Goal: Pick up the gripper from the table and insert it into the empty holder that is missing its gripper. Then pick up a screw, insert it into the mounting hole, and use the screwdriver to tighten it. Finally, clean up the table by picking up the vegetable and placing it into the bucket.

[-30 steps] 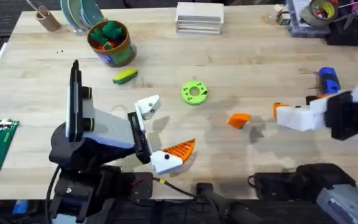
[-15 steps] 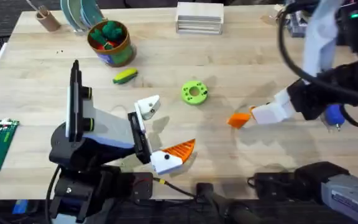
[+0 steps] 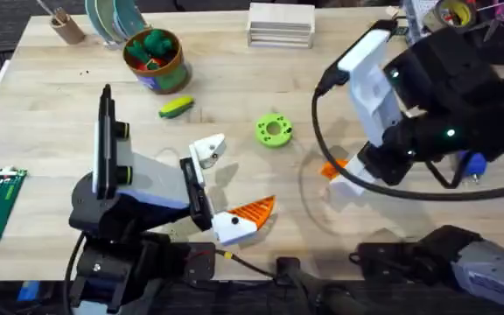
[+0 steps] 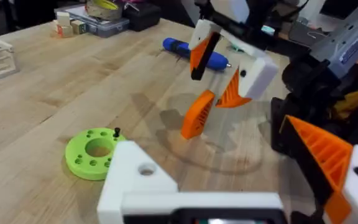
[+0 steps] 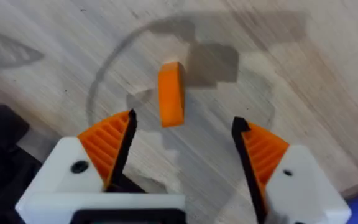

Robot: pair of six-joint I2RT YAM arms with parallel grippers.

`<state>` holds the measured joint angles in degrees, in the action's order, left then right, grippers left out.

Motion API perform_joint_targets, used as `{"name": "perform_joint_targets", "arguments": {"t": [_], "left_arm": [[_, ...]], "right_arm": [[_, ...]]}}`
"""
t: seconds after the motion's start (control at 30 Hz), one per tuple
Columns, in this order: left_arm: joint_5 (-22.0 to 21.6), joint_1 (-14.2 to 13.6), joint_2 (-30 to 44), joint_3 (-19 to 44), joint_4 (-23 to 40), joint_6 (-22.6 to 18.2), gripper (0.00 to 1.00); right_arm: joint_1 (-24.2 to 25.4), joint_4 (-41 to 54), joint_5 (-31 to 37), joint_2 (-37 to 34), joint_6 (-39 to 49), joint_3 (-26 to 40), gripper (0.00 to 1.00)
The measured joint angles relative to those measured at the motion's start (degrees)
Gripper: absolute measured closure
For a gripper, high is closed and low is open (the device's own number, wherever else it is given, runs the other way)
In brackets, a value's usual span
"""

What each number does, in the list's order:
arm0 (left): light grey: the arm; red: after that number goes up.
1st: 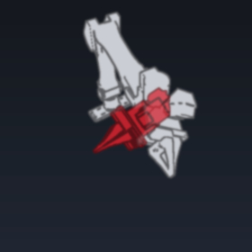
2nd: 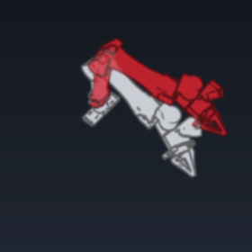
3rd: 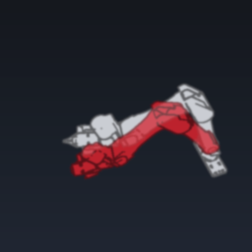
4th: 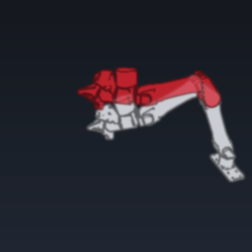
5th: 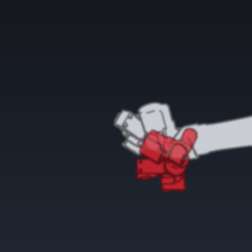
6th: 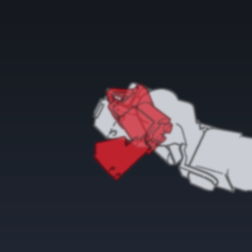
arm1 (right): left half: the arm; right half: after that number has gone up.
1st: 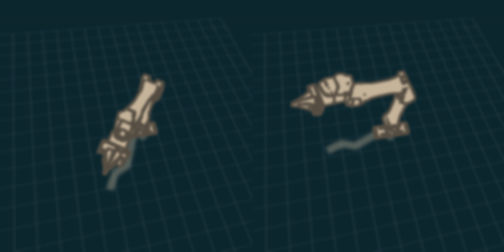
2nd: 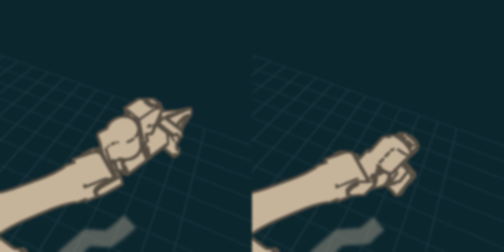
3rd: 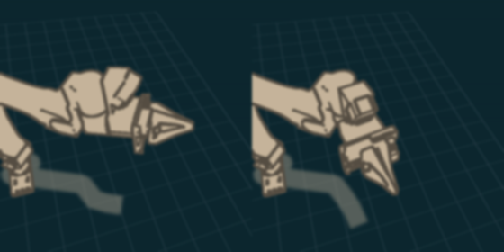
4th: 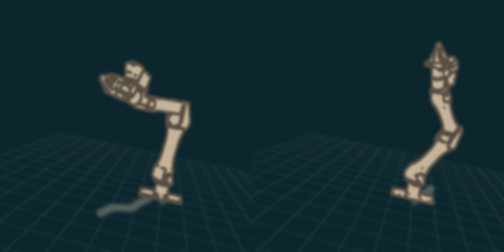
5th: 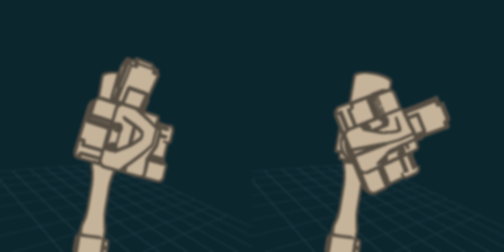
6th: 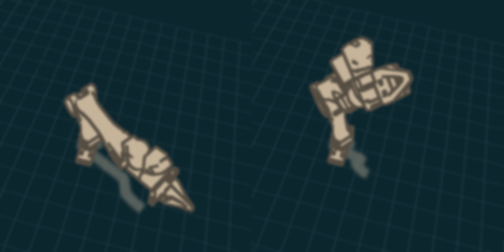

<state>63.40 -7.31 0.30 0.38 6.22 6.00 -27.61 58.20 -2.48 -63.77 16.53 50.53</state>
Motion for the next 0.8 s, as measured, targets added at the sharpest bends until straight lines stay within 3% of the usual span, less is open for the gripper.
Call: {"name": "perform_joint_targets", "arguments": {"t": [0.4, 0.6, 0.8], "left_arm": [[0.0, 0.0, 0.0, 0.0, 0.0, 0.0, 0.008], [0.0, 0.0, 0.0, 0.0, 0.0, 0.0, 0.008], [0.0, 0.0, 0.0, 0.0, 0.0, 0.0, 0.008]], "right_arm": [[-0.4, -4.4, 1.4, -1.5, 0.0, -1.5, 0.012], [-0.6, -5.5, 1.4, -6.9, 0.0, -1.6, 0.128], [-1.6, -6.1, 1.3, -7.9, 0.0, -1.6, 0.227]]}}
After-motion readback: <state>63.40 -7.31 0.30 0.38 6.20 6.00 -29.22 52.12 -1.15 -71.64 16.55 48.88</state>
